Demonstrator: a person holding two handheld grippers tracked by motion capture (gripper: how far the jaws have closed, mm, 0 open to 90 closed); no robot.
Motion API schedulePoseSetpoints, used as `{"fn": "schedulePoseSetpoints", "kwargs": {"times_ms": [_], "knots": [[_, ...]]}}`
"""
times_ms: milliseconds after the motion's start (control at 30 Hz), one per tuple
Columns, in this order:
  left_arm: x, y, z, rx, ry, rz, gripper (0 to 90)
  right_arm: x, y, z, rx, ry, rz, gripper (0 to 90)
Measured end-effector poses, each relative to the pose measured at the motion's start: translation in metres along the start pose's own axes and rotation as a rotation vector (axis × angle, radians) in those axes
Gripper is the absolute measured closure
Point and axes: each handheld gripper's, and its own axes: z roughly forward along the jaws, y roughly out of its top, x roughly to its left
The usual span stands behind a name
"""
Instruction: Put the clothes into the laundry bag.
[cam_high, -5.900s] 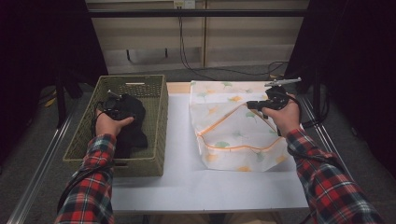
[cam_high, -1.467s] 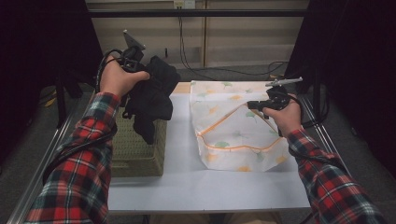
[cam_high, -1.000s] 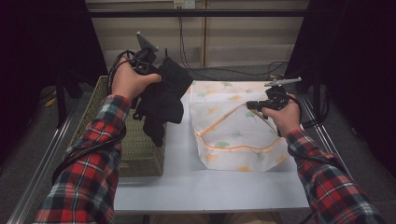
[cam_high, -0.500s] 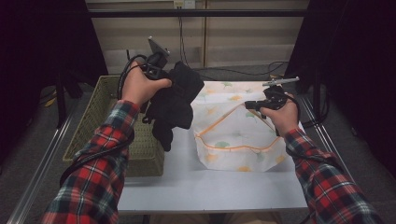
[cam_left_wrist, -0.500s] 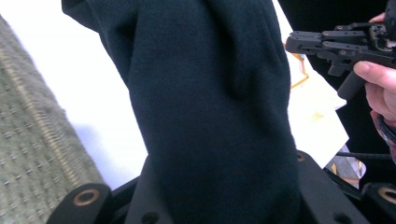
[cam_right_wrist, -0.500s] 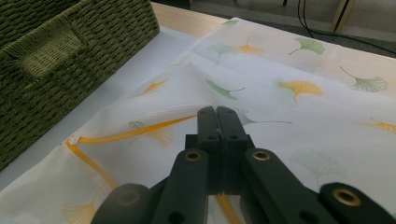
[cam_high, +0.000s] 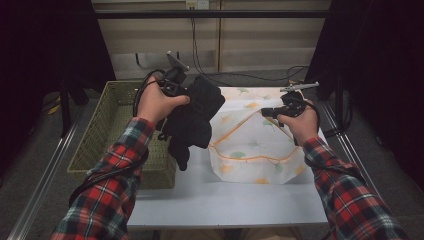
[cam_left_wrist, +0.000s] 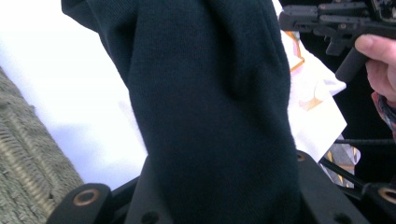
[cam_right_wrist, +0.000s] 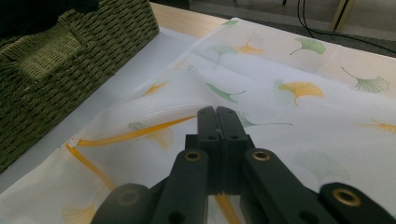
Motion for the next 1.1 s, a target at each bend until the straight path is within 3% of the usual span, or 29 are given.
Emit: {"fn": "schedulePoseSetpoints", "kwargs": {"times_ms": [167,367,433,467,500,533,633,667,700,733,867,900,967,1000,1100], "knots": [[-0.001,-0.004,0.006,0.019,-0.014,0.016,70.4,0.002,0.000,0.001,0.004,-0.008,0.013,90.0],[-0.008,-0.011,0.014,0.008,-0.021,0.016,70.4,0.002,-0.001,0.004,0.010,-0.009,0.012,90.0],[-0.009,-0.011,0.015,0.031,-0.015,0.053,70.4,0.002,-0.001,0.005,0.009,-0.006,0.012,90.0],[-0.010,-0.012,0.016,0.022,-0.022,0.045,70.3,0.003,-0.001,0.005,0.014,-0.012,0.020,90.0],[-0.009,-0.012,0.017,0.039,-0.035,0.069,70.3,0.002,-0.001,0.006,0.012,-0.008,0.014,90.0],[-0.011,-0.013,0.019,0.022,-0.032,0.046,70.3,0.003,-0.001,0.006,0.008,-0.007,0.009,90.0],[-0.010,-0.014,0.023,0.041,-0.035,0.069,70.3,0.004,0.000,0.008,0.009,-0.006,0.008,90.0],[-0.012,-0.015,0.026,0.026,-0.038,0.049,70.3,0.005,0.000,0.008,0.011,-0.007,0.008,90.0],[-0.011,-0.016,0.027,0.045,-0.037,0.075,70.3,0.005,0.000,0.009,0.012,-0.006,0.007,90.0],[-0.014,-0.017,0.030,0.022,-0.041,0.044,70.3,0.005,0.000,0.009,0.010,-0.001,0.003,90.0],[-0.015,-0.019,0.034,0.048,-0.051,0.106,70.3,0.006,0.000,0.011,0.014,-0.007,0.008,90.0],[-0.019,-0.020,0.036,0.019,-0.055,0.068,70.3,0.006,0.000,0.011,0.012,-0.004,0.005,90.0],[-0.019,-0.020,0.036,0.055,-0.053,0.115,70.3,0.006,0.001,0.011,0.015,-0.010,0.012,90.0],[-0.023,-0.021,0.039,0.026,-0.064,0.080,70.3,0.006,0.001,0.011,0.013,-0.009,0.011,90.0],[-0.026,-0.022,0.042,0.042,-0.068,0.108,70.3,0.007,0.002,0.012,0.010,-0.006,0.011,90.0]]}}
